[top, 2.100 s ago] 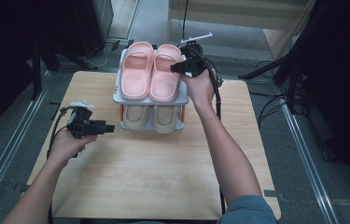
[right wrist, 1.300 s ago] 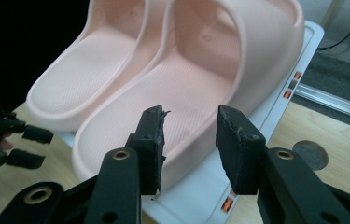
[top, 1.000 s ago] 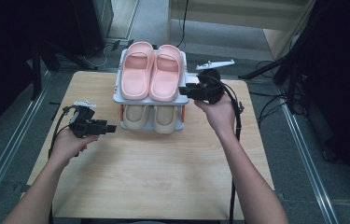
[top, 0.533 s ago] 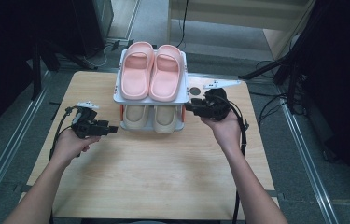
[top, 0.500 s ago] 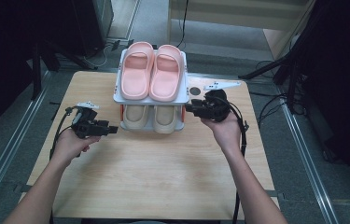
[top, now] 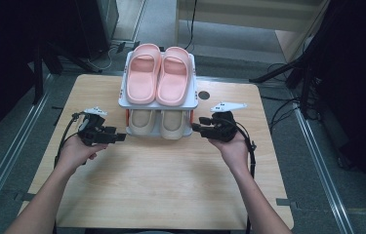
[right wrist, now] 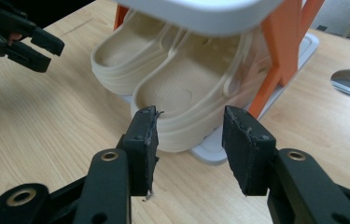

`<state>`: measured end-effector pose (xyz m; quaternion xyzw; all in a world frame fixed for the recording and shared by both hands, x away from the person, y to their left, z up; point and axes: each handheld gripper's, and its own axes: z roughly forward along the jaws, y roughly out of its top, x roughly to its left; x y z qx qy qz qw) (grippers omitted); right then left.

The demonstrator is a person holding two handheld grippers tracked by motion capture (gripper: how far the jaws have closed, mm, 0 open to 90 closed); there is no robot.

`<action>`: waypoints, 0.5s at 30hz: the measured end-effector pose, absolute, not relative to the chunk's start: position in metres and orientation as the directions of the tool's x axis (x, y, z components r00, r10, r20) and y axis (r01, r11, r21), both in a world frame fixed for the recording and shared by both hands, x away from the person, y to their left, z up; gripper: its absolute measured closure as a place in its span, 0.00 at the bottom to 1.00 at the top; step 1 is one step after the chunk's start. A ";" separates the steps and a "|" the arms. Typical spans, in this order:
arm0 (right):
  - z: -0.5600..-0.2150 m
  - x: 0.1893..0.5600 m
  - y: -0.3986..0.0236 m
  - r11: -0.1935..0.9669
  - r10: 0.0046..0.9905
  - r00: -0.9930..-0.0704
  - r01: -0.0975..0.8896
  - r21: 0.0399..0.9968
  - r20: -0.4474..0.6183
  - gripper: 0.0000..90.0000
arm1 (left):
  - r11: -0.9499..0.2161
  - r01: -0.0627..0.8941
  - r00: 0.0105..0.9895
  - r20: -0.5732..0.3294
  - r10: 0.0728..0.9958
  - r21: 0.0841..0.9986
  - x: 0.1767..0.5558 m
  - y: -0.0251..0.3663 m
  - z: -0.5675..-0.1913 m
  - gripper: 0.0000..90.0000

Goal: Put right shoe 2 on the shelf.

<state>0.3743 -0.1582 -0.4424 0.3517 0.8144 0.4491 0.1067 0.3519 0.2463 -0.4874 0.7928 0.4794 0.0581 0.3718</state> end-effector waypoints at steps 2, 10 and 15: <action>-0.449 0.373 -0.159 0.349 0.669 -0.727 0.491 0.798 0.155 0.62 | -0.269 0.717 0.537 -0.263 0.801 0.644 0.352 0.245 -0.488 0.45; -0.470 0.362 -0.161 0.332 0.655 -0.730 0.510 0.794 0.195 0.61 | -0.286 0.705 0.560 -0.261 0.787 0.649 0.350 0.239 -0.489 0.44; -0.479 0.350 -0.161 0.341 0.641 -0.740 0.511 0.789 0.202 0.60 | -0.291 0.698 0.570 -0.262 0.779 0.654 0.348 0.231 -0.489 0.41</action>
